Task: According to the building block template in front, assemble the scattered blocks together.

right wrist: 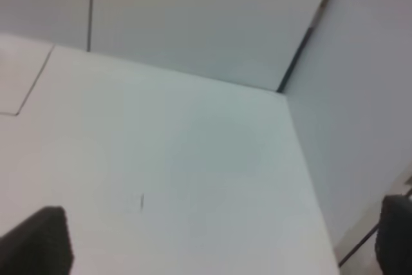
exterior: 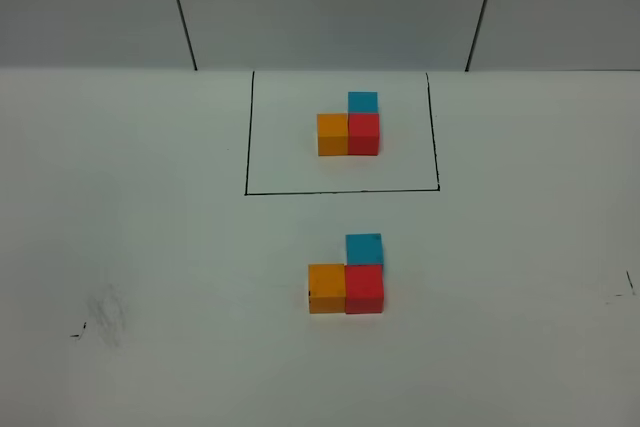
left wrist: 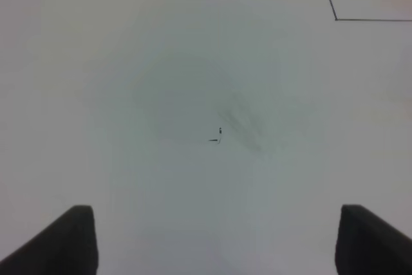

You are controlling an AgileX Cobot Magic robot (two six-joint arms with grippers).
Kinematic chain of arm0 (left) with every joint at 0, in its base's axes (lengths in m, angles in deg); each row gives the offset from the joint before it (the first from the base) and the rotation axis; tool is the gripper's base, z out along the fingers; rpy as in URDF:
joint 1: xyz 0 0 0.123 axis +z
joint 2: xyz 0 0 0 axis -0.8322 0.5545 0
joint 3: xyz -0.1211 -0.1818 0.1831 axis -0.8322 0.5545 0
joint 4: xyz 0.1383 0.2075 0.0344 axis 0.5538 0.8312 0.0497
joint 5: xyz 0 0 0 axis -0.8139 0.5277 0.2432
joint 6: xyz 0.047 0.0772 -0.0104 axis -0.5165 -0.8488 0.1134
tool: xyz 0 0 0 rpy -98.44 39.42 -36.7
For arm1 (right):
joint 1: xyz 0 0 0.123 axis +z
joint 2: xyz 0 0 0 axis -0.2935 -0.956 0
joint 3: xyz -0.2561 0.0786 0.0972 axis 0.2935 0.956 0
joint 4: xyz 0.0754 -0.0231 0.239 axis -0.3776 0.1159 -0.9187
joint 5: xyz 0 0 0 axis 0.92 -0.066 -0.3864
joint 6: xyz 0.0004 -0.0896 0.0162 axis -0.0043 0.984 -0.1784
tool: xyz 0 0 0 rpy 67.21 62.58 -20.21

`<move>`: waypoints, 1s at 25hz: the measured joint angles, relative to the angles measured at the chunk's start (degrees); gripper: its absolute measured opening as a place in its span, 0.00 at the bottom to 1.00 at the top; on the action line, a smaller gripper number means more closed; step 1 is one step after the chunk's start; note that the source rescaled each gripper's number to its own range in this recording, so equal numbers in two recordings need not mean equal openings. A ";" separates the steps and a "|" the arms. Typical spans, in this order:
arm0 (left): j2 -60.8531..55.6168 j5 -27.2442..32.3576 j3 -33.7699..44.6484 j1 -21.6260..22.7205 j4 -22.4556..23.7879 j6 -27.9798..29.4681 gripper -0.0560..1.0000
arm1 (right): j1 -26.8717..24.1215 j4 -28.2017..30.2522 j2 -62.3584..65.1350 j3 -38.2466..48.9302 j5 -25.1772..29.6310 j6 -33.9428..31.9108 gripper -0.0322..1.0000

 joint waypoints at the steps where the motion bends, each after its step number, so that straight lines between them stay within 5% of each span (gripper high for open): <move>1: 0.00 0.00 0.00 0.00 0.00 0.00 0.65 | 0.11 -0.85 0.00 1.83 -0.96 -0.28 0.93; 10: 0.05 0.00 0.00 0.00 0.00 0.00 0.65 | 0.72 -2.74 -0.05 16.75 -7.13 -11.33 0.88; 17: 0.05 0.00 0.00 0.00 0.00 -0.05 0.65 | 0.72 -2.80 -0.05 17.64 -7.22 -8.98 0.84; 25: 0.05 0.00 0.00 0.00 0.00 -0.09 0.65 | 0.72 -3.10 -0.05 17.64 -7.22 -8.59 0.64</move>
